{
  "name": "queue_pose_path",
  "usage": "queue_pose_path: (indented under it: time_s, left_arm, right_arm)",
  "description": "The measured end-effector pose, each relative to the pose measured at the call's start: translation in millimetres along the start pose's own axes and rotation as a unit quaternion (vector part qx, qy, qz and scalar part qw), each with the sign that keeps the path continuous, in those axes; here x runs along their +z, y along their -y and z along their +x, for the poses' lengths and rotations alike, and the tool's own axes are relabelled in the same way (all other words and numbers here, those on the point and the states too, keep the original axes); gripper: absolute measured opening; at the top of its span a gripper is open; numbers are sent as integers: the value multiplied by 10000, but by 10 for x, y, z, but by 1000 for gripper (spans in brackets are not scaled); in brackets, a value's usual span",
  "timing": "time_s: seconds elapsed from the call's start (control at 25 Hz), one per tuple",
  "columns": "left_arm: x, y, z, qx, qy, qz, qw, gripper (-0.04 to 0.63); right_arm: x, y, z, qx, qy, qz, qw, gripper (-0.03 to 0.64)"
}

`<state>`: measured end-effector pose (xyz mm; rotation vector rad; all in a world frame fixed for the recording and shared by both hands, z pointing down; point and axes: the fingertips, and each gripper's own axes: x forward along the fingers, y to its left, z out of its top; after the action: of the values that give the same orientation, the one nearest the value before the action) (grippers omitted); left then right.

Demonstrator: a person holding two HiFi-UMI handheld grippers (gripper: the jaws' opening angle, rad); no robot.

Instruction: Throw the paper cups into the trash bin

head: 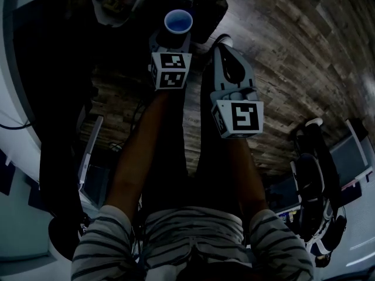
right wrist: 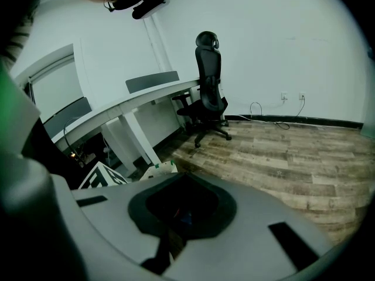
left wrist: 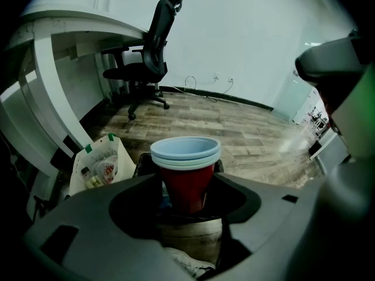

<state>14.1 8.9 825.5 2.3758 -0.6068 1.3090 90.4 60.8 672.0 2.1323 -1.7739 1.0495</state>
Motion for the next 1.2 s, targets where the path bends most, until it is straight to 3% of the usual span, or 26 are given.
queue_pose_path:
  time_s: [0.6,0.88,1.2]
  left_arm:
    - [-337,-45,445,-117,-416,19,9991,273]
    - [-414,-46,665,-177,-671,13,9976,273]
    - [-504,-166,700,-241,-639,22,9977,273]
  right_arm:
    - [-132,31,131,61,-3,-70,10000,8]
    - [-258,63,180,44,-129,201,9997,8]
    - [-349,-24,140,-43,-149,152,9998,8]
